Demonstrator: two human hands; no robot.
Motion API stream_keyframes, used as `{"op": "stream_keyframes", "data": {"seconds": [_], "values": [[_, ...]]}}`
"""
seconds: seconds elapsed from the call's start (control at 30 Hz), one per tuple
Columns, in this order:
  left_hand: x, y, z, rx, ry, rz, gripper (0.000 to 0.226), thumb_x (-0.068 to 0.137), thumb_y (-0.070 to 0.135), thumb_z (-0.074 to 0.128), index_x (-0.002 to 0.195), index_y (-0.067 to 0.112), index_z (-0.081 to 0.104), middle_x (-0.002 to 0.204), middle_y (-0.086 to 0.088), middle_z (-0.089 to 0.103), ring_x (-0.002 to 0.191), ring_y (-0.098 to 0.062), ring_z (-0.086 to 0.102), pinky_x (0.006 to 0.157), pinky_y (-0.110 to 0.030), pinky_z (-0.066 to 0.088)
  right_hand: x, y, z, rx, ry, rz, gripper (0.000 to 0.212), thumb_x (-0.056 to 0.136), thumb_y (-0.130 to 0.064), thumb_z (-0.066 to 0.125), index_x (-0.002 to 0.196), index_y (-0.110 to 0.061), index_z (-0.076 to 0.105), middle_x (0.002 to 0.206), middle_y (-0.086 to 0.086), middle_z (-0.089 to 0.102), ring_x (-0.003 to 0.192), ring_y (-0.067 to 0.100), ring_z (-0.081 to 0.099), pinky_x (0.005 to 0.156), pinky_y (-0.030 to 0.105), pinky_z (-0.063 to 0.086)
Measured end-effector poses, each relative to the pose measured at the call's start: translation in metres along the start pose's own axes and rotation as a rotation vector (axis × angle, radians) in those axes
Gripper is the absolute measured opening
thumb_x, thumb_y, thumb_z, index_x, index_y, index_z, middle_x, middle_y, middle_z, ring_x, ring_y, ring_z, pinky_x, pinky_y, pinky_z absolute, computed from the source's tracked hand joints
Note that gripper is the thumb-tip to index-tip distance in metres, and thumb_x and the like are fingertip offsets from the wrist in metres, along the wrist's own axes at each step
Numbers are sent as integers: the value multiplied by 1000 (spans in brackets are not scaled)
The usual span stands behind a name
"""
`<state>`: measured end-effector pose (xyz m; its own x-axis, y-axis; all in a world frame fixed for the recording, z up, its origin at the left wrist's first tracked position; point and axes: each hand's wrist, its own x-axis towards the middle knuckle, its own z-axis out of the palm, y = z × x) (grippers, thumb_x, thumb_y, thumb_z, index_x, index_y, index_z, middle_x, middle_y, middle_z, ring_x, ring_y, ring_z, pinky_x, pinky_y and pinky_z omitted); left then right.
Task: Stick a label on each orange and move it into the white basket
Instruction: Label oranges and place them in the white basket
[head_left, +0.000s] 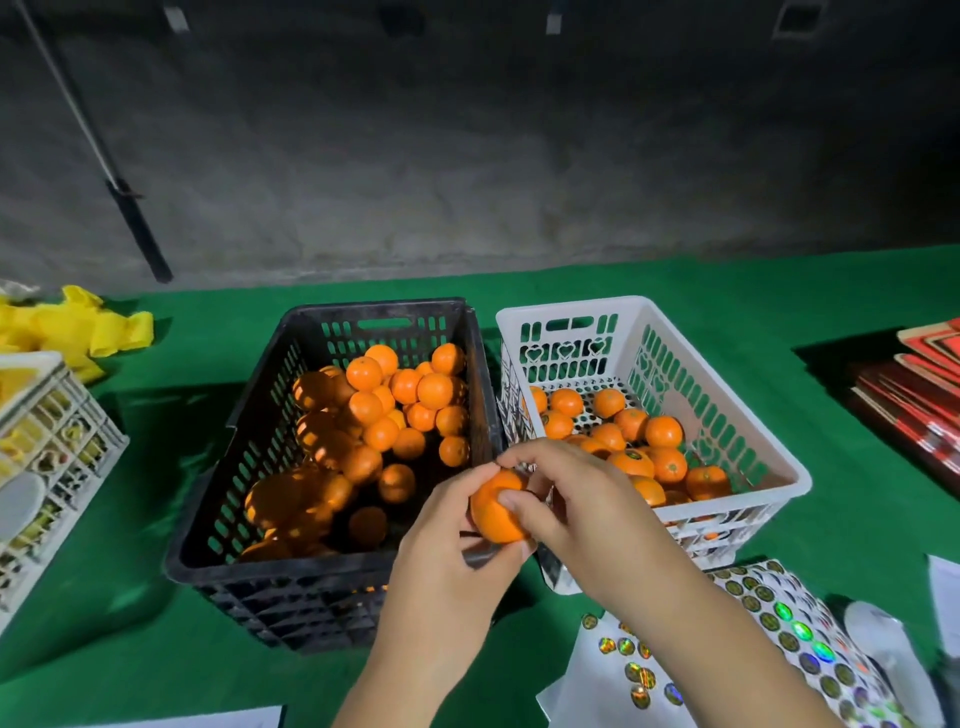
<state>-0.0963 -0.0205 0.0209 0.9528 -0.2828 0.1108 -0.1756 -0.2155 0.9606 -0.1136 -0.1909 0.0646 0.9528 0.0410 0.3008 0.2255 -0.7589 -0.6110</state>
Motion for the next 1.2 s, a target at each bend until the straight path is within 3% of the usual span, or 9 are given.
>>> {"op": "stream_keyframes", "data": {"seconds": [0.1,0.17,0.23,0.33,0.67,0.8,0.9,1.07,1.2], "values": [[-2,2,0,-36,22,-26,69,82,19,88,124,62,57,107,17,73,97,-1,72,78,-12,56,0,-1,-7,-139,-51,126,56,87,-79,48,130,-43,56,90,-23,52,84,4,52,62,19,39],[-2,4,-3,-48,32,-24,71,80,24,90,126,65,55,109,18,73,99,-1,72,81,-15,57,-1,1,-11,-22,-98,220,72,79,-91,40,132,-45,56,97,-22,60,91,2,59,70,25,49],[-2,4,-4,-60,2,-10,71,80,26,90,130,62,54,110,16,73,102,-4,73,85,-20,60,-4,3,-6,403,-168,298,56,85,-80,55,128,-46,63,115,-21,69,108,2,65,87,24,55],[-2,5,-1,-69,-61,10,72,78,32,89,135,56,54,105,8,76,101,-12,75,87,-32,62,-10,0,8,848,-185,433,45,84,-71,67,124,-50,66,119,-15,71,112,8,69,88,27,58],[2,-11,5,70,-32,31,77,82,27,86,138,64,49,119,13,64,110,5,61,94,-24,50,-14,9,42,1104,23,492,55,78,-67,76,125,-38,69,122,-2,73,119,20,68,103,41,55],[4,-22,11,113,-34,-18,74,77,51,80,137,72,42,121,12,45,116,18,43,91,-12,36,-14,17,49,944,105,495,53,78,-74,67,118,-38,72,111,-6,74,108,18,71,93,39,60],[11,-34,7,254,-71,17,61,80,77,61,137,68,45,125,34,43,123,14,39,95,-16,37,-10,31,43,792,89,476,51,77,-77,65,109,-39,73,101,-9,75,95,12,73,80,28,59],[34,-53,-2,791,-53,126,34,105,54,41,134,45,55,136,29,52,127,-5,46,106,-28,37,18,96,21,388,109,531,50,82,-73,67,112,-33,67,99,-11,71,95,12,70,86,38,58],[41,-55,11,862,-29,96,28,108,46,39,133,44,51,127,22,59,117,-6,57,99,-32,42,43,144,27,-138,8,498,73,95,-66,53,147,-16,46,135,12,60,124,36,56,99,47,46]]}}
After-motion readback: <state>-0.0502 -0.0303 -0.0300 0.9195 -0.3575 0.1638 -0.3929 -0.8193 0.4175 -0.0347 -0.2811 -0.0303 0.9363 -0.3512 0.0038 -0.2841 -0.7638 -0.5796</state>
